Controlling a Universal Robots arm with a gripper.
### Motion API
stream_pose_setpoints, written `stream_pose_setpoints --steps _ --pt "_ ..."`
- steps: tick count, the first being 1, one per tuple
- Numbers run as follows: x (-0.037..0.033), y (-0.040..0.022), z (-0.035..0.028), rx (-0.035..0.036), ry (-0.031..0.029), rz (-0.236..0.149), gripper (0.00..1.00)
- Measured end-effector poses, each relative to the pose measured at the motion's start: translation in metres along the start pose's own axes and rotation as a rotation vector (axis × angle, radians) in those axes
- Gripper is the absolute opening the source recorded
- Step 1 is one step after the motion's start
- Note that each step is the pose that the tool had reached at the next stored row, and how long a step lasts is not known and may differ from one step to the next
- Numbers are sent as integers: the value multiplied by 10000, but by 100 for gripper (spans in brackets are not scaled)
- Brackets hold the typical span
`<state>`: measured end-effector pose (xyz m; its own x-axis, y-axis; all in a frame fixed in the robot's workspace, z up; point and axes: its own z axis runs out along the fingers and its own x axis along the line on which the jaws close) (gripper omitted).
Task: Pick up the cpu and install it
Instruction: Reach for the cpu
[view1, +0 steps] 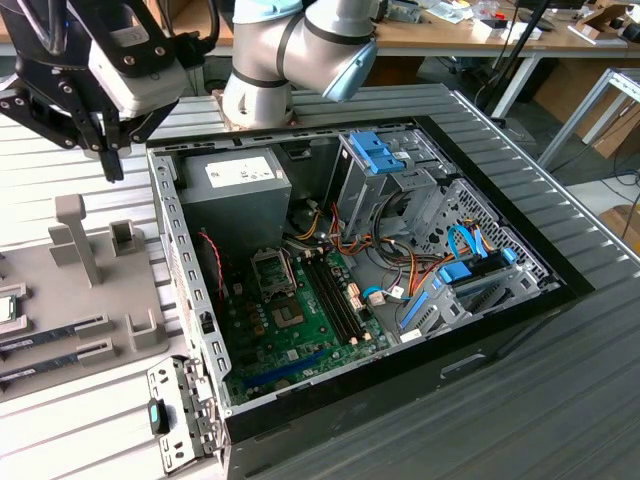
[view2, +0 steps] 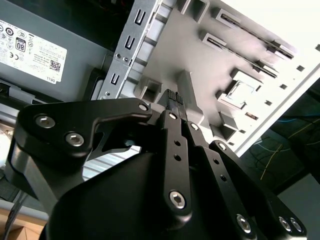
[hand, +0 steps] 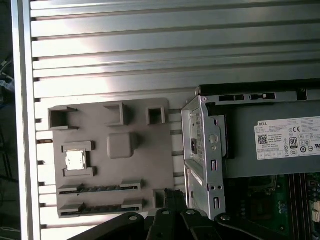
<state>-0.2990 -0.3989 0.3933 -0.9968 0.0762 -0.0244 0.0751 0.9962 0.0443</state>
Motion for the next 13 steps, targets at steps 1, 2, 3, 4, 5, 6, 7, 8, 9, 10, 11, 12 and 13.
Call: stream_pose_setpoints --steps 1,2,3,4,5,6,7,8,9,10,11,12,13 --pt "4 0 0 -1 0 0 11" --pt "10 -1 0 0 -1 0 11" --pt "14 -1 0 -1 0 0 11" --pt "19 -1 0 0 0 0 11" --pt "23 -2 0 -1 0 0 11" --pt "27 -2 0 -1 -1 0 11" --pt "32 -2 -1 0 0 0 11" --pt "38 -3 -1 0 0 0 11" --pt "42 -3 -1 -1 0 -1 11" --pt "49 -4 -1 -1 -1 0 11" --pt "52 -4 -1 -1 0 0 11" --pt "57 -5 -1 0 0 0 11" --pt "62 -5 -1 -1 0 0 11"
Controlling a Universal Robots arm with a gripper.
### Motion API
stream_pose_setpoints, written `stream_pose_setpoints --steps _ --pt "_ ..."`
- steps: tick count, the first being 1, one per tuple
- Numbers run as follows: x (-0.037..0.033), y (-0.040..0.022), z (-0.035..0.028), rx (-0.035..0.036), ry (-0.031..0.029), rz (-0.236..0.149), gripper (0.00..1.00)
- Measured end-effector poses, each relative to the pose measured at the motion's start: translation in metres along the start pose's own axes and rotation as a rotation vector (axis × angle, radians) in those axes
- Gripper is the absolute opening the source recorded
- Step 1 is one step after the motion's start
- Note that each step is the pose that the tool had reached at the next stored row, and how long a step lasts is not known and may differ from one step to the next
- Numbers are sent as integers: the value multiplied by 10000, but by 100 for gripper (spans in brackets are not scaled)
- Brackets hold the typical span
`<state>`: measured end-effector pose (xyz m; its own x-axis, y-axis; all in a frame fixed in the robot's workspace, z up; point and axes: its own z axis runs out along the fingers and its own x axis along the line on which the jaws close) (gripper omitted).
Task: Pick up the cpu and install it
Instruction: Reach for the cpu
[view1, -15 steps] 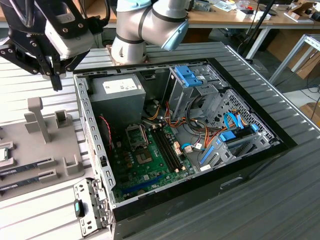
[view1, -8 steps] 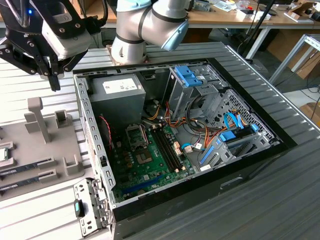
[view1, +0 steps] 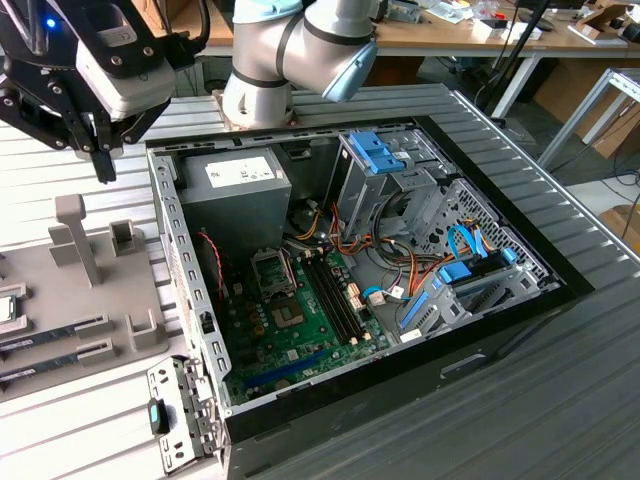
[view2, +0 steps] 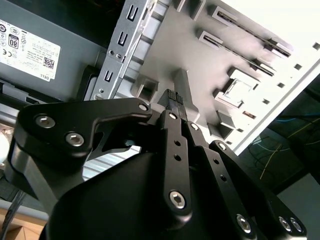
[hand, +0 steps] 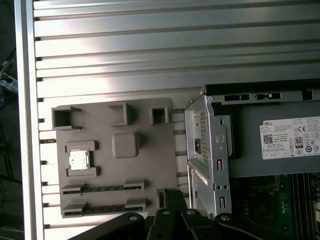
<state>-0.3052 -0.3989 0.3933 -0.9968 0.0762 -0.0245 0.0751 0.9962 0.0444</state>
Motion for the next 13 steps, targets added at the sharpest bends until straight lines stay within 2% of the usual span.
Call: stream_pose_setpoints --steps 13 --pt "74 -6 -2 0 0 0 11"
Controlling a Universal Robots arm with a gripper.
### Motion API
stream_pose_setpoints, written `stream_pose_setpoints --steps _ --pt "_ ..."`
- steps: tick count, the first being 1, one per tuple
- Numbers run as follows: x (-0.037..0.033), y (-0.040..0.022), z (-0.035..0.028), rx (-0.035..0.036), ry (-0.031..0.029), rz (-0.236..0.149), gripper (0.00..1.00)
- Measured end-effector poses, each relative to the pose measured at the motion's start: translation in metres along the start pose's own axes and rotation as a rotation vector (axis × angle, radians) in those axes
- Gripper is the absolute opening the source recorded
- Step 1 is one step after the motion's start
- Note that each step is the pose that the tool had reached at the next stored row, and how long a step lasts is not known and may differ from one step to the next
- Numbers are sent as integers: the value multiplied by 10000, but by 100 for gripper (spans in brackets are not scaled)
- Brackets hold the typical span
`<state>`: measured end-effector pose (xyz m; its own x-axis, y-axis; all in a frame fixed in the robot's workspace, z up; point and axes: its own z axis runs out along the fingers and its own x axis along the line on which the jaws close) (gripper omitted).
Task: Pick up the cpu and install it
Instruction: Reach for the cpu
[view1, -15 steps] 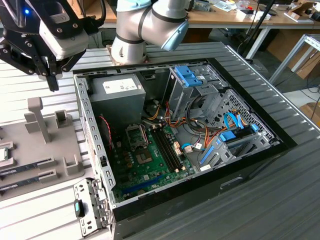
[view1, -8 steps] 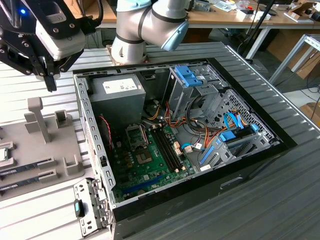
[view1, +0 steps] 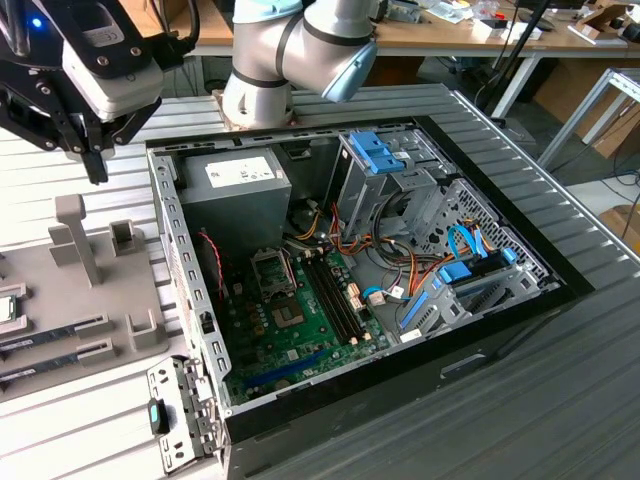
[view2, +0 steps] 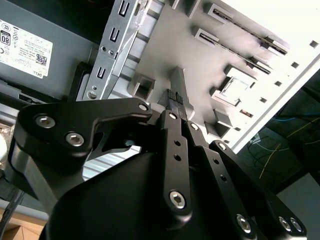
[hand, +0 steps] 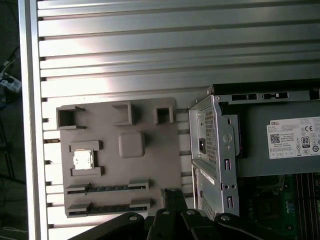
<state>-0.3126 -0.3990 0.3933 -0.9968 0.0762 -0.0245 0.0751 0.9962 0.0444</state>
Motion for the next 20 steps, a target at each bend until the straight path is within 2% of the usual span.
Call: stream_pose_setpoints --steps 20 --pt "113 -8 -4 0 0 0 11"
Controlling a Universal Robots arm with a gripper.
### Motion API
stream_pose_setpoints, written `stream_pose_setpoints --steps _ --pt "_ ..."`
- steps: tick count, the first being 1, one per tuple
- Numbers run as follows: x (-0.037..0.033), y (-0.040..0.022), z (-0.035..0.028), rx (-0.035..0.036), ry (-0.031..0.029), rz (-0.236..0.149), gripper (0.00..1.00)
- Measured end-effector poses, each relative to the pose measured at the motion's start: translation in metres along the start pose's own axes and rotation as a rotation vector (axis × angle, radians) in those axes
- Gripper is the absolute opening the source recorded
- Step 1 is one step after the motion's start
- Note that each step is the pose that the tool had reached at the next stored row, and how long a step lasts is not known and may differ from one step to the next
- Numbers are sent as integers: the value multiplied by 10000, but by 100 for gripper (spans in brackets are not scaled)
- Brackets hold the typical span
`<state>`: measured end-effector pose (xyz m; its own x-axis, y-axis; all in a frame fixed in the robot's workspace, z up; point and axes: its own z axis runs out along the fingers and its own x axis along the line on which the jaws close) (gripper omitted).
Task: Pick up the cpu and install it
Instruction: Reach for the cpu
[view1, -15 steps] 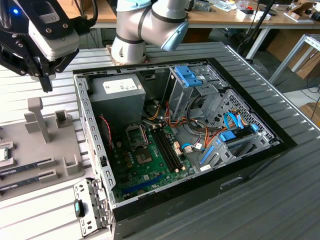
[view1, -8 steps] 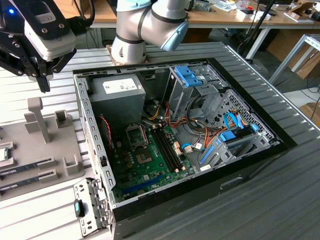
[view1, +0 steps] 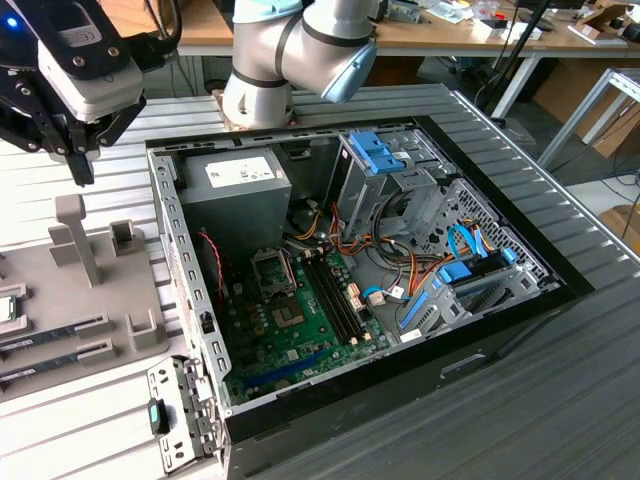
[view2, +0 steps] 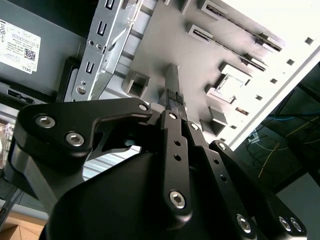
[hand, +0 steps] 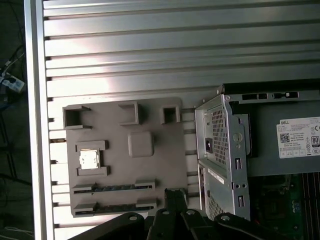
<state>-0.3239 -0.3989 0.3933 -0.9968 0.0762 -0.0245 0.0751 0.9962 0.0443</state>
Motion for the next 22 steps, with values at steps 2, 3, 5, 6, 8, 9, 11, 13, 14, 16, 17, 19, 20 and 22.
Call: stream_pose_setpoints --steps 2,3,5,6,8,9,11,13,14,16,17,19,20,22 --pt "8 -1 0 -1 -1 0 11" --pt "14 -1 0 0 0 0 11" --pt "24 -2 0 -1 0 0 11" --pt "31 -2 -1 0 1 0 11" --pt "51 -4 -1 -1 -1 0 11" --pt "55 -4 -1 0 0 0 11" --pt "68 -5 -2 0 0 -1 11" --pt "79 -6 -2 -1 0 0 11" --pt "84 -6 -2 0 0 0 11" --pt "93 -7 -2 0 0 0 11" --pt "98 -8 -2 -1 0 0 11" --pt "107 -8 -3 0 0 0 11" --pt "111 -8 -3 0 0 0 11" --pt "121 -9 -3 0 1 0 11"
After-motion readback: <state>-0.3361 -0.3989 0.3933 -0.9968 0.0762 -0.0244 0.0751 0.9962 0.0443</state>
